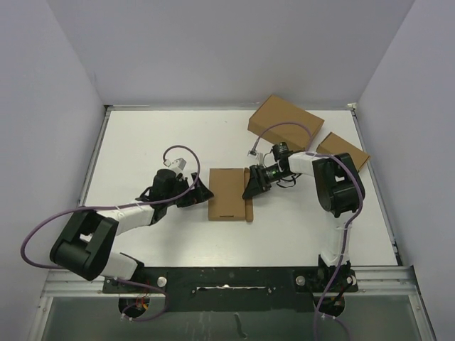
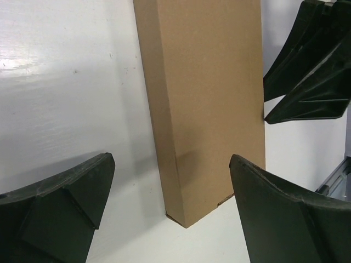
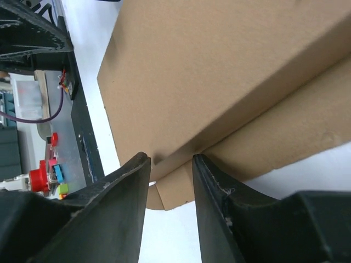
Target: Fold the paper box
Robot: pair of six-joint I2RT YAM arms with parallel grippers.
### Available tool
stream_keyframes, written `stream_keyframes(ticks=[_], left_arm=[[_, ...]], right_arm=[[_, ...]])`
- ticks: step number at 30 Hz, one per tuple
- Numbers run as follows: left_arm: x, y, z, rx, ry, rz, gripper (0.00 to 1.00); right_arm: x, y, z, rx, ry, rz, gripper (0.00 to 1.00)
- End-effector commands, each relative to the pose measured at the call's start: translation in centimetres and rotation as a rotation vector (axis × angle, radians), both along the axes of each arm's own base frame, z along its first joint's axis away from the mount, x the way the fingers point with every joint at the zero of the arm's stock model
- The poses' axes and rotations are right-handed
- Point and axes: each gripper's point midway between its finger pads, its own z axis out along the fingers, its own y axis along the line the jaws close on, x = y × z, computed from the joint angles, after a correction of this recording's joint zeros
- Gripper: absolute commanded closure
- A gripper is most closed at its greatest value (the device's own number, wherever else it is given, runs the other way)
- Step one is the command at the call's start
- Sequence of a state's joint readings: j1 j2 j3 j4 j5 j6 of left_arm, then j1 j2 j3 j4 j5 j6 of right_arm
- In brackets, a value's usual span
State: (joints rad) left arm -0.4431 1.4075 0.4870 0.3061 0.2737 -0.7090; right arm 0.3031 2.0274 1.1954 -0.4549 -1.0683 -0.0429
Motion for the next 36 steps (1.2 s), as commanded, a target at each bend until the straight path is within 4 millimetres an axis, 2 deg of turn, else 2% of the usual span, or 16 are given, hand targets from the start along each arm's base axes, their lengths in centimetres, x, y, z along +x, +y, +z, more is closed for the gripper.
stream_keyframes(ticks=[1,7,17,19,23,26,31,36], left_arm=[[1.0,-1.0,1.0,-0.072,-0.027,0.002,0.13],[1.1,-1.4,0.8,-0.112,-0.005,0.013,0.08],[1.1,-2.4,0.3,-0.182,0.041,0.018,0.08],[1.0,-2.6,0.0,-0.180,0.052,0.017,0.09],[1.0,-2.9,-0.3,-0.162,0.057,0.014,0.09],[1.0,-3.2,-0.5,-0.145,0.058,0.007,0.10],[1.0,-3.3,-0.7,-0.122,0.060,0.005,0.12],[0.9,-3.2,-0.9,-0.111,0.063,0.010,0.10]], right_arm=[[1.1,-0.3,0.2,0.048,0.031,-0.026,0.64],[1.4,-1.2,-0.4,0.054,0.076,-0.058,0.69],[1.6,-1.7,-0.6,0.051,0.089,-0.076,0.74],[1.7,-1.5,0.2,0.087,0.086,-0.070,0.72],[1.6,-0.8,1.9,0.152,0.064,-0.053,0.62],[1.5,-0.4,2.4,0.166,0.059,-0.040,0.59],[1.3,-0.1,1.2,0.090,0.050,-0.042,0.62],[1.7,-1.2,0.0,0.052,0.082,-0.084,0.72]])
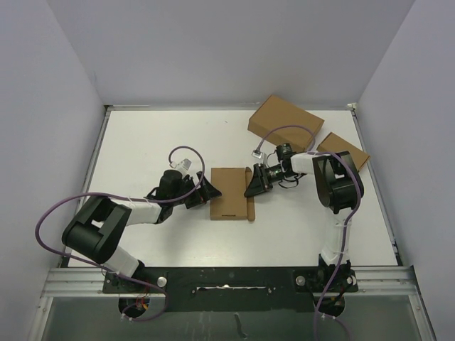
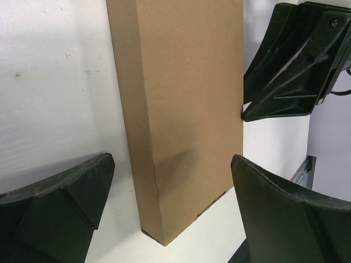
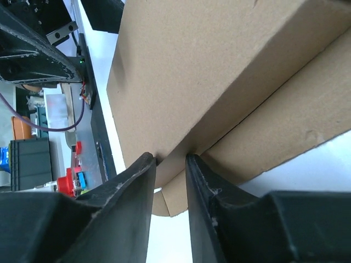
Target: Fold the paper box
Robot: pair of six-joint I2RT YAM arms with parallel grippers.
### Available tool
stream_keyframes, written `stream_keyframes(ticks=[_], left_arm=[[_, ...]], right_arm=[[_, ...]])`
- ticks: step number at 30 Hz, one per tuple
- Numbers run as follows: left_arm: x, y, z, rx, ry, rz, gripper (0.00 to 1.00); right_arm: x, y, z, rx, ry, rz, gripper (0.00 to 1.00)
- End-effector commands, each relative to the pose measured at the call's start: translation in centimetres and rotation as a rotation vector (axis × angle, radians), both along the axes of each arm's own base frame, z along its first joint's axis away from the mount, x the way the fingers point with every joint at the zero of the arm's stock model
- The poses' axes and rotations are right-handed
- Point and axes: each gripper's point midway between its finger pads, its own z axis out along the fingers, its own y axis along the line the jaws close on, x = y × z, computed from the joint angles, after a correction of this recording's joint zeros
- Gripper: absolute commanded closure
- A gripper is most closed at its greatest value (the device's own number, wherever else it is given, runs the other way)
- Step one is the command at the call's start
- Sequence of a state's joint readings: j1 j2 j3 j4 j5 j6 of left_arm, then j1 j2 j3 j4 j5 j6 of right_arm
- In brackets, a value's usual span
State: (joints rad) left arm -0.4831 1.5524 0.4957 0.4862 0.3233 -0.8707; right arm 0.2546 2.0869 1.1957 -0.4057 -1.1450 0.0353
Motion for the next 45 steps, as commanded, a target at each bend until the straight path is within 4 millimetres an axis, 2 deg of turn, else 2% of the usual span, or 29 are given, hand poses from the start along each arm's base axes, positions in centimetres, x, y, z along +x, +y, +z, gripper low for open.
stream_keyframes(ticks=[1,5,11,40,45], left_arm=[[0.6,-0.1,-0.2,0.023,-0.007,0.005,0.10],[0.5,-0.5,-0.4,-0.011,0.006,0.004,0.08],[0.5,-1.1,-0.4,-0.053,0.017,0.005,0.07],[0.8,-2.4,-0.6,-0.096,0.038,0.017,0.10],[1.1,-3.1,-0.5,-0.115,0.040,0.018,0.14]], right_arm=[[0.8,-0.7,0.3,-0.009,-0.008,-0.029,0.73],[0.9,-1.3,-0.6,-0.015,0.028,-0.045,0.80],[1.0,-2.0,-0.9,-0.012,0.050,-0.068,0.84],[0.9,-3.8,-3.1,-0.050,0.120,-0.113,0.89],[0.9,-3.9,-3.3,-0.054,0.125,-0.112,0.89]])
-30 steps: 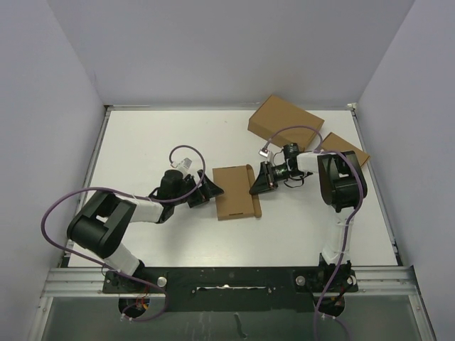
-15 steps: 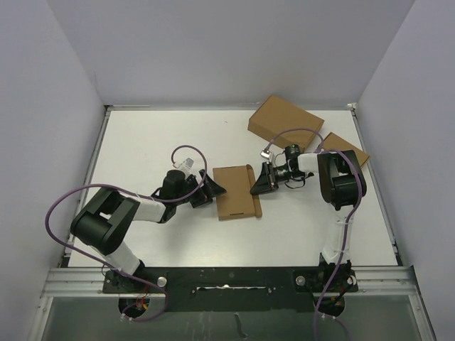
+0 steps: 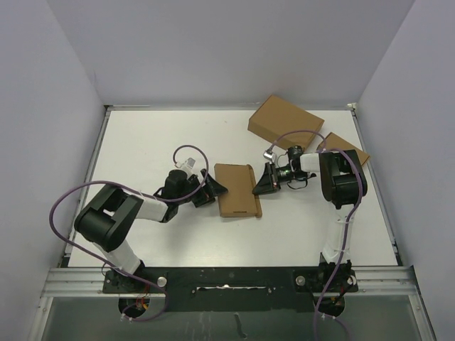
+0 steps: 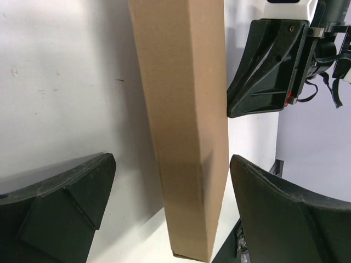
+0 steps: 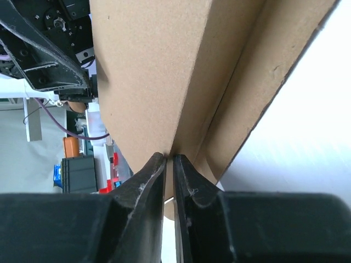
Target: Fold the paper box
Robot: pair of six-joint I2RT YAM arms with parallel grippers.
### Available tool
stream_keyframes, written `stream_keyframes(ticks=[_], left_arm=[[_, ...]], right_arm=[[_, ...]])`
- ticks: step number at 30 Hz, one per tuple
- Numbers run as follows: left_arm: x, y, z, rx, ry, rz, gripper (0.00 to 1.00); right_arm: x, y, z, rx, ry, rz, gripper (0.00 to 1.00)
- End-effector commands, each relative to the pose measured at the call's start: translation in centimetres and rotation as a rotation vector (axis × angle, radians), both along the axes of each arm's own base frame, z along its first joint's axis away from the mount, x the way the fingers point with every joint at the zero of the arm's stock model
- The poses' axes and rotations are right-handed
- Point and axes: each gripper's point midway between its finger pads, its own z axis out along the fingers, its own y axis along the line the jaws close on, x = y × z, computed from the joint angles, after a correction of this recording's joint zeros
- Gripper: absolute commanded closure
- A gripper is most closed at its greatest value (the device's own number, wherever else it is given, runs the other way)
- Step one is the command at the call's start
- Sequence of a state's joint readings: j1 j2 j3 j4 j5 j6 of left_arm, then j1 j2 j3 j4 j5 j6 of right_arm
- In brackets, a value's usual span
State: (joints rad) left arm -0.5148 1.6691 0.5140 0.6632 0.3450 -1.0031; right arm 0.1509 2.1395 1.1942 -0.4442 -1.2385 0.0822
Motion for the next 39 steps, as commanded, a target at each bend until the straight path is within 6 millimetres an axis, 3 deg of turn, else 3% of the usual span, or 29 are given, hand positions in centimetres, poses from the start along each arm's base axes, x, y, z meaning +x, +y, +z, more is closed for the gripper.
stream_keyframes(ticks=[1,10,21,29,35,39], left_arm=[[0.4,-0.8,-0.7,0.001,0.011,0.004,0.16],[0.9,-2.9,-0.2,-0.024,-0.010,-0.024,0.24],[1.3,-3.6,-0.3,-0.050,-0.010,-0.034,0.57],[1.5,-3.1,0.7,-0.051,-0.100,-0.052,0.68],[1.4,-2.4,1.1,-0.003,-0.159,-0.080,0.70],[1.4,-1.8,1.2,0.002,-0.171,-0.086,0.71]], right_arm=[[0.0,-1.2,-3.2,-0.121,-0.021,-0.004,0.89],[0.0,-1.1,-3.1,-0.117,-0.021,-0.002,0.89],[0.1,-1.0,-2.6,-0.105,-0.037,0.007,0.88],[1.3,-0.9,1.2,-0.046,-0.179,0.043,0.79],[2.1,-2.1,3.8,-0.067,-0.318,0.034,0.62],[2.4,-2.7,3.7,-0.129,-0.356,0.015,0.46]])
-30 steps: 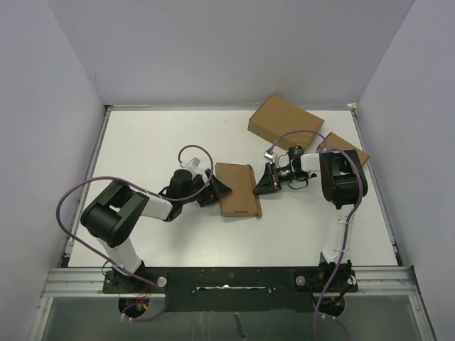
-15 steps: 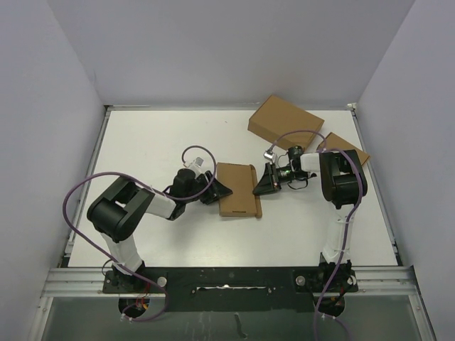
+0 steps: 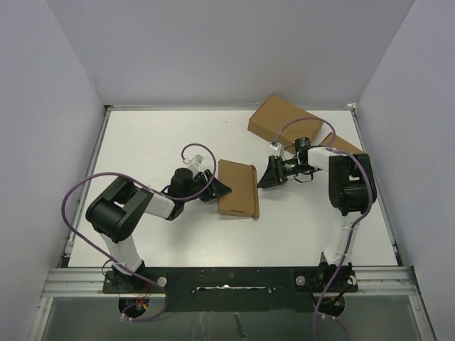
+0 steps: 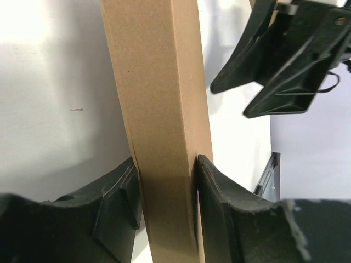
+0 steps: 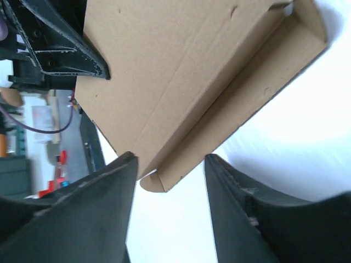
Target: Fold the paper box
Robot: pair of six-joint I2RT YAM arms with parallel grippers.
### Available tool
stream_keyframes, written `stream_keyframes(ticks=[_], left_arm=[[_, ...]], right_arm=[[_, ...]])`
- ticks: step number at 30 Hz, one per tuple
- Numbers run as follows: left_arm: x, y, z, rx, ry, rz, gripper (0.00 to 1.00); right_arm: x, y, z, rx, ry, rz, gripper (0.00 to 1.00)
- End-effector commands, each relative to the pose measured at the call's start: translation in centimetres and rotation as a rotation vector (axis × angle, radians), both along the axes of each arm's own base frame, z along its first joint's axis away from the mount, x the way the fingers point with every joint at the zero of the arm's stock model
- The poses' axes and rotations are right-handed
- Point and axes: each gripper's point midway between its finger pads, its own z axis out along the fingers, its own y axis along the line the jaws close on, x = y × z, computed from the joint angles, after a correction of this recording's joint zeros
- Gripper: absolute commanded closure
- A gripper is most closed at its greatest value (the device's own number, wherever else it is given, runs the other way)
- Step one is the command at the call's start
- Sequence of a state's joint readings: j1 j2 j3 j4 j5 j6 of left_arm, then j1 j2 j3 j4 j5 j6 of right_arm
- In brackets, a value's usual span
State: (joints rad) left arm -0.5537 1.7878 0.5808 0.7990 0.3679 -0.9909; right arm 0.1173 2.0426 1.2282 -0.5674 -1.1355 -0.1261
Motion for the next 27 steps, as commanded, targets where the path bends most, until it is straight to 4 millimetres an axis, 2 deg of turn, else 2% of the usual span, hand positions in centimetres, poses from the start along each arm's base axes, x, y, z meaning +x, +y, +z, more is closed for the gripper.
stream_keyframes(ticks=[1,4,8,11,20,27], left_arm=[[0.2,1.2,0.8,0.041,-0.100,-0.019,0.72],[0.1,1.4,1.0,0.031,-0.123,-0.029,0.73],[-0.1,1.6,1.3,0.019,-0.173,-0.046,0.73],[0.0,1.8,2.4,-0.017,-0.210,-0.051,0.74],[-0.2,1.8,6.0,-0.072,-0.319,-0.067,0.75],[-0.4,1.6,7.2,-0.113,-0.327,-0.074,0.75]], right_arm=[[1.2,-0.8,1.8,-0.055,-0.137,-0.015,0.42],[1.2,-0.9,0.7,-0.067,-0.102,-0.030,0.33],[0.9,-0.6,-0.3,-0.044,-0.047,-0.045,0.30],[0.8,-0.4,-0.6,-0.020,-0.029,-0.051,0.30],[1.1,0.5,0.3,0.081,-0.095,-0.073,0.25],[1.2,1.2,1.1,0.113,-0.157,-0.104,0.18]])
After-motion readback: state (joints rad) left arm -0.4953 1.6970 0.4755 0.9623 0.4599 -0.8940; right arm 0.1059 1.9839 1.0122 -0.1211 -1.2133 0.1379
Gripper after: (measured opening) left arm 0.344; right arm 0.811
